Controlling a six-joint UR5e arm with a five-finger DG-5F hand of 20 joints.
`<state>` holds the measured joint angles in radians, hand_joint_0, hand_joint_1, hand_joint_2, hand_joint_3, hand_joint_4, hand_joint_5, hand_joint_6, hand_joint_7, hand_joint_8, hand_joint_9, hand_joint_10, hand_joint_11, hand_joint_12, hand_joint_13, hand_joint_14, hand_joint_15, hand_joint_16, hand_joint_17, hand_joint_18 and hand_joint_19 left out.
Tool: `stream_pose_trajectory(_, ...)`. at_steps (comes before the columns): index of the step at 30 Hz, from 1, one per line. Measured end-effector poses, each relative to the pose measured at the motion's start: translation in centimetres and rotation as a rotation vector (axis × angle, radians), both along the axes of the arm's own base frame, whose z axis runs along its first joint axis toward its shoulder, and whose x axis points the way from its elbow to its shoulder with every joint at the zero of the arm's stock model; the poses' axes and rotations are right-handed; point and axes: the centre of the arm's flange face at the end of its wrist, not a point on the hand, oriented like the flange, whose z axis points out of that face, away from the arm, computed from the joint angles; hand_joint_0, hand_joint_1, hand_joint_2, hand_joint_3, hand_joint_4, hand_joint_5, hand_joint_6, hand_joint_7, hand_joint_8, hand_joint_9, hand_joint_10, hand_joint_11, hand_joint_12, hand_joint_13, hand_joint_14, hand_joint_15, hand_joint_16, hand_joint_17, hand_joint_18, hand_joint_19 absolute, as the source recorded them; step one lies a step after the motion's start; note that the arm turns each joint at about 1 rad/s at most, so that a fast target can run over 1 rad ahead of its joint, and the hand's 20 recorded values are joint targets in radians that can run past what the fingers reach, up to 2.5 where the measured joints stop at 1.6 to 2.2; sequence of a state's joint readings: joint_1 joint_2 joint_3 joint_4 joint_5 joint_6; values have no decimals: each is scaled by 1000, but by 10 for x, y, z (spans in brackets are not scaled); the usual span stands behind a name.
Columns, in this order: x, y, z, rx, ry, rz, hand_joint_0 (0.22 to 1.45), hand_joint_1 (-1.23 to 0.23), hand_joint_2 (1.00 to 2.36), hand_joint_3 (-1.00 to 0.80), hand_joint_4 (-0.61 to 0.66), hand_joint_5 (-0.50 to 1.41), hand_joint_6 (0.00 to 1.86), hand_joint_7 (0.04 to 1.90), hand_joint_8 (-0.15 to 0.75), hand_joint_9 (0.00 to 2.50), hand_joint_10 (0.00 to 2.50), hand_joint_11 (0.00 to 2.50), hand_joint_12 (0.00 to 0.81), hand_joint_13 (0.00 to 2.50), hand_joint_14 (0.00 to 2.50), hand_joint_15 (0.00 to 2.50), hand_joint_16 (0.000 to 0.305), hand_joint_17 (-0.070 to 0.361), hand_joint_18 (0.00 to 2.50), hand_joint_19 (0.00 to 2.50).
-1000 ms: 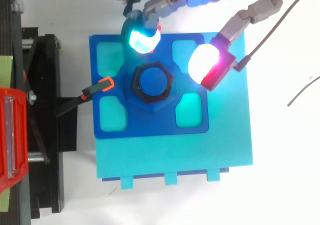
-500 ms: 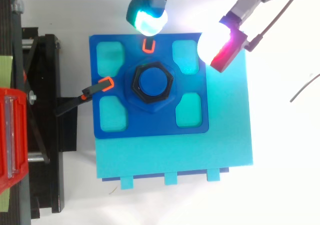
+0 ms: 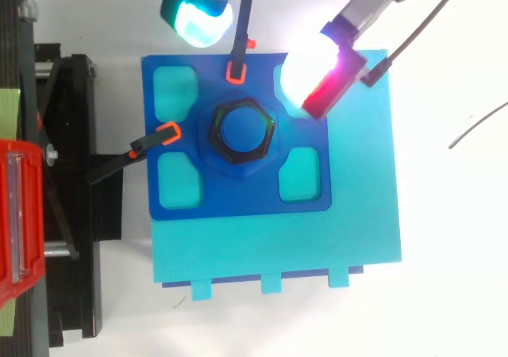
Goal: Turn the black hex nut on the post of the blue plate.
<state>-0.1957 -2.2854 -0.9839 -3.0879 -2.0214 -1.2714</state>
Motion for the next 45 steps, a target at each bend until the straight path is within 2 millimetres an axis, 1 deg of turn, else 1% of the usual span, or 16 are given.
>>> stream_pose_trajectory(8, 11, 34, -14, -2, 8, -5, 474, -304, 1000, -500, 157, -203, 503, 814, 201, 261, 0, 44, 319, 35, 1, 52, 52, 118, 0, 258)
stream_pose_trajectory(12, 15, 49, -17, -3, 11, -4, 474, -304, 1000, -500, 156, -203, 502, 810, 201, 262, 0, 37, 319, 35, 2, 59, 52, 118, 0, 250)
stream_pose_trajectory(19, 18, 67, -19, -2, 40, -7, 474, -304, 1000, -500, 157, -203, 503, 813, 202, 265, 2, 45, 320, 37, 2, 55, 52, 118, 0, 262)
stream_pose_trajectory(30, 18, 78, -22, -2, 63, -1, 475, -305, 1000, -500, 155, -203, 503, 814, 202, 265, 0, 41, 319, 38, 0, 53, 52, 117, 0, 252)
stream_pose_trajectory(45, 16, 80, -23, -2, 80, 1, 475, -305, 1000, -500, 155, -203, 503, 811, 203, 264, 0, 32, 320, 37, 2, 52, 52, 117, 0, 260)
